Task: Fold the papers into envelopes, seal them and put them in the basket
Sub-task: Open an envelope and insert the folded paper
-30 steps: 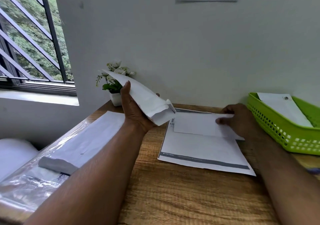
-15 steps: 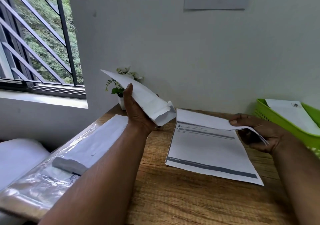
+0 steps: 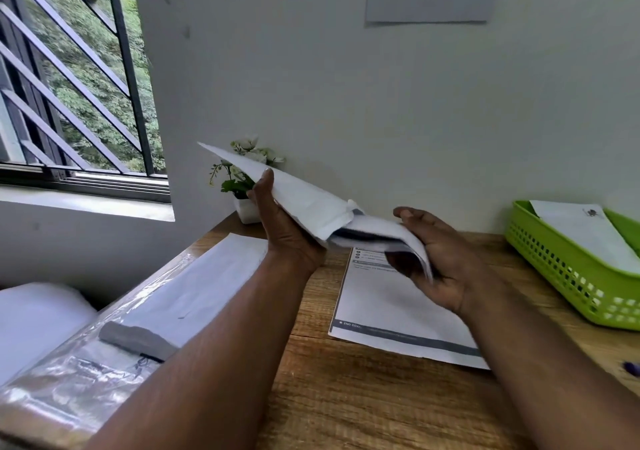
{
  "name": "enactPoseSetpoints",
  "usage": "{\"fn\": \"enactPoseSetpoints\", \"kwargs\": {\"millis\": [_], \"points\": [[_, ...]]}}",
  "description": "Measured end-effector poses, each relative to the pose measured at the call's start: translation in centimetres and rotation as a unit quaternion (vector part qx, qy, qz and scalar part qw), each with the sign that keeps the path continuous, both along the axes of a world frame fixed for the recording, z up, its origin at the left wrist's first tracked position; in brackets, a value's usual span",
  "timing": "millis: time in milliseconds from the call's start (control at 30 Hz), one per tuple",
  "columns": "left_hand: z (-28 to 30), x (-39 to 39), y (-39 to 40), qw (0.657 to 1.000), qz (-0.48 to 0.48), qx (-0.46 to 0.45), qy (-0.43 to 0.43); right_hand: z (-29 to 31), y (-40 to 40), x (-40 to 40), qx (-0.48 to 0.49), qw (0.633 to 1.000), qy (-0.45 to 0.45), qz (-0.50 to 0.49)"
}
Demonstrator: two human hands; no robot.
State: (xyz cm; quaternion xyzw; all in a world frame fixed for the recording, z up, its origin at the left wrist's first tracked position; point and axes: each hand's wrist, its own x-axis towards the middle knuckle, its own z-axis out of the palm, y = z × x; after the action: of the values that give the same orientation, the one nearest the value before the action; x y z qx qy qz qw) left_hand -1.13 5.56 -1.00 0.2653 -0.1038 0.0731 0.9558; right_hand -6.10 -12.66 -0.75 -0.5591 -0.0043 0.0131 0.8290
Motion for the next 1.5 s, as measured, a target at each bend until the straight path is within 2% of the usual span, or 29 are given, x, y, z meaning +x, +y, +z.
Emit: {"fn": "enactPoseSetpoints", "kwargs": {"millis": [133,300,467,600,700,833,1200,1333,1500], "points": [[-0.2,0.9,1.0,1.0,0.026,-0.017,0.004,-0.4,1.0,-0.3,-0.023,0.998,0.023,-0.052],[-0.4,1.6,0.3,1.0,0.016,-0.02,-0.007,-0.8,1.9,-0.2,0.021,0.995,0.018,-0.094],[-0.9,1.7,-1.2,0.999,0.009,-0.048,-0.002,-1.0,3.2,-0.7,-0.006,0.998,0.055,0.041],[-1.3,2.3,-0.1,0.998,0.027,-0.052,-0.003,-0.2,0.4,-1.0,0.052,0.986,0.059,0.147],[-1.5,2.8,0.7,0.998,0.047,-0.052,0.007,0.0,-1.0,-1.0,0.003,0.978,0.087,0.19],[-1.8,3.1,0.8,0.998,0.038,-0.046,-0.005,-0.1,-0.6,-0.8,-0.028,0.987,0.085,0.133],[-1.9,3.2,1.0,0.995,0.085,-0.043,-0.01,0.3,-0.6,-1.3,0.002,0.992,0.102,0.069],[-1.9,2.7,-0.1,0.998,0.039,-0.046,0.002,0.1,0.7,-1.2,-0.009,0.997,0.075,0.027],[-1.7,0.1,-2.9,0.999,-0.026,0.013,0.019,-0.4,2.3,-1.2,-0.026,0.998,0.045,-0.018]]}}
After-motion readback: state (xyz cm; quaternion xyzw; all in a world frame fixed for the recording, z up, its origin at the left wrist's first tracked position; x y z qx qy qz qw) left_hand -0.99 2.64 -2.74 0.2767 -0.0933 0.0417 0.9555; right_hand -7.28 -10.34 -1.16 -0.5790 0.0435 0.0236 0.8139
